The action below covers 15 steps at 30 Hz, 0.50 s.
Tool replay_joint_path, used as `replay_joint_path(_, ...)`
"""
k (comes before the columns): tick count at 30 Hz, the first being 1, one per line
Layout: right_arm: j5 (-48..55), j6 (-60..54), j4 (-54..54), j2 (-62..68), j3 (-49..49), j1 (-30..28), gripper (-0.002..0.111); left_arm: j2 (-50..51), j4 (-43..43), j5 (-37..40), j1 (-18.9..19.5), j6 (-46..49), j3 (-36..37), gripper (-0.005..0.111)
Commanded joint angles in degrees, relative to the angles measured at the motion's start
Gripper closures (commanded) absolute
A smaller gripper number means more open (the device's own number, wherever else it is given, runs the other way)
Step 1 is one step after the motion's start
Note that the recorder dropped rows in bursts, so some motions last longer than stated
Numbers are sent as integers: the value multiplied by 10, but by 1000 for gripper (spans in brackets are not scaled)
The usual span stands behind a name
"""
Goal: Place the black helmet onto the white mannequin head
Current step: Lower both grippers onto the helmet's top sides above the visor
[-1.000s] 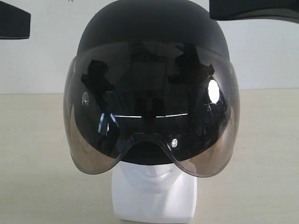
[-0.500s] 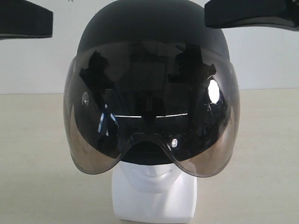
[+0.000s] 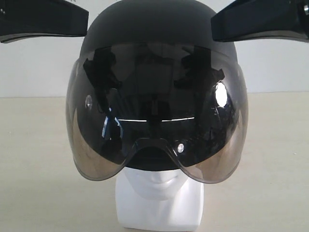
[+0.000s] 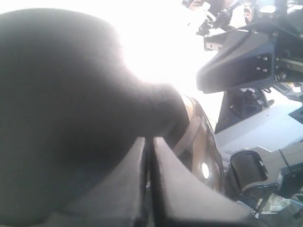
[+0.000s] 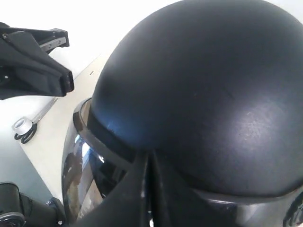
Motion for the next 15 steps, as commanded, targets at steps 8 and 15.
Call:
replay_joint_path(8,-1,-18,-8,-1,5,1,109,11,21,10,-5,8,-3,102)
replay_joint_path(15,3,-12,-9,-1,33,1,109,13,31,34,-5,23,-3,102)
